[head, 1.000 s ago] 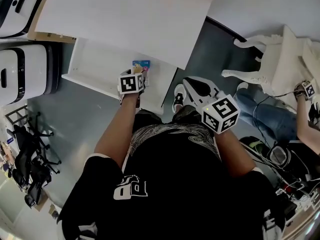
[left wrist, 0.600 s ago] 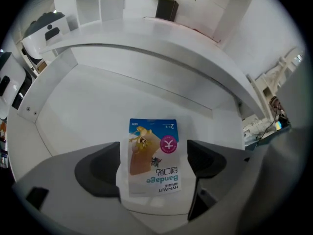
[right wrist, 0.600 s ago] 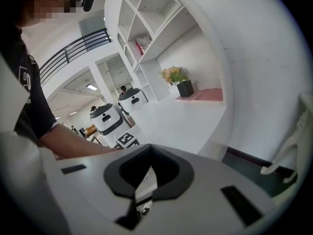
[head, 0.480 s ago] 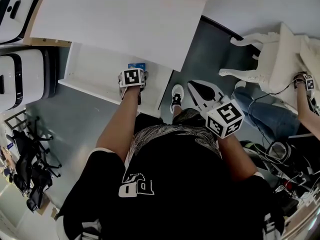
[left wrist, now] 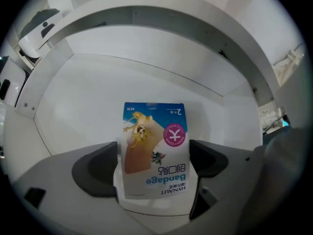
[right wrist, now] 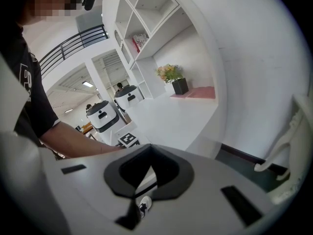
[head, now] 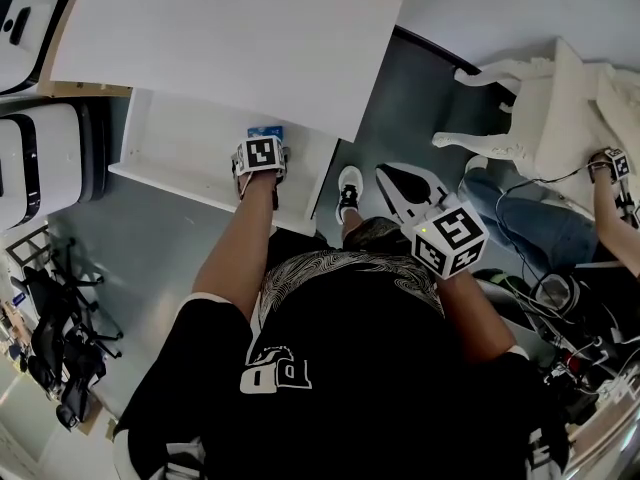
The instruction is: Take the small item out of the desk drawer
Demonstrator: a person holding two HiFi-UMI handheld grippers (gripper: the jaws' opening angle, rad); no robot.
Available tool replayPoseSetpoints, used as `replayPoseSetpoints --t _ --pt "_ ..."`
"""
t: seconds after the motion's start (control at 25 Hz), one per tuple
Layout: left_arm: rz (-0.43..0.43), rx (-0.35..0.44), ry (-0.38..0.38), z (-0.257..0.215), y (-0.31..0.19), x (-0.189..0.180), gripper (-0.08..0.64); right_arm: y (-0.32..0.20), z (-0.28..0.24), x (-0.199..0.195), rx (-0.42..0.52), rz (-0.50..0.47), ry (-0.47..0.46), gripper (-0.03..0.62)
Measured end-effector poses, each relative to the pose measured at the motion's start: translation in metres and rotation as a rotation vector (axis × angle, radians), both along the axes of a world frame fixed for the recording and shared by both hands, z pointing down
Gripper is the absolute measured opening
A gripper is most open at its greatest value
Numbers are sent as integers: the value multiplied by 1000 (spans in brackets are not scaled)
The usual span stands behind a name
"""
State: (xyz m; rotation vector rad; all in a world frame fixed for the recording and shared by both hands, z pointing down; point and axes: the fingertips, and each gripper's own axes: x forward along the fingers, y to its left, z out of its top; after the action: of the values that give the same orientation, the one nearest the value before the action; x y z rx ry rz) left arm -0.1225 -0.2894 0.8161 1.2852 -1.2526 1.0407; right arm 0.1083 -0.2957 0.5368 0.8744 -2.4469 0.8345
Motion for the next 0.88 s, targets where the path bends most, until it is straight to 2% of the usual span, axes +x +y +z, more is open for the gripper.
replayPoseSetpoints --t 0.36,0.64,0.88 --pt "9 -19 -21 -4 1 -6 443 2 -3 -4 -1 20 -3 9" --pt "19 -45 24 -5 -1 -6 437 0 -6 -1 10 42 -10 9" --pt "116 -36 19 -11 -6 3 437 0 -9 -2 27 59 -24 9"
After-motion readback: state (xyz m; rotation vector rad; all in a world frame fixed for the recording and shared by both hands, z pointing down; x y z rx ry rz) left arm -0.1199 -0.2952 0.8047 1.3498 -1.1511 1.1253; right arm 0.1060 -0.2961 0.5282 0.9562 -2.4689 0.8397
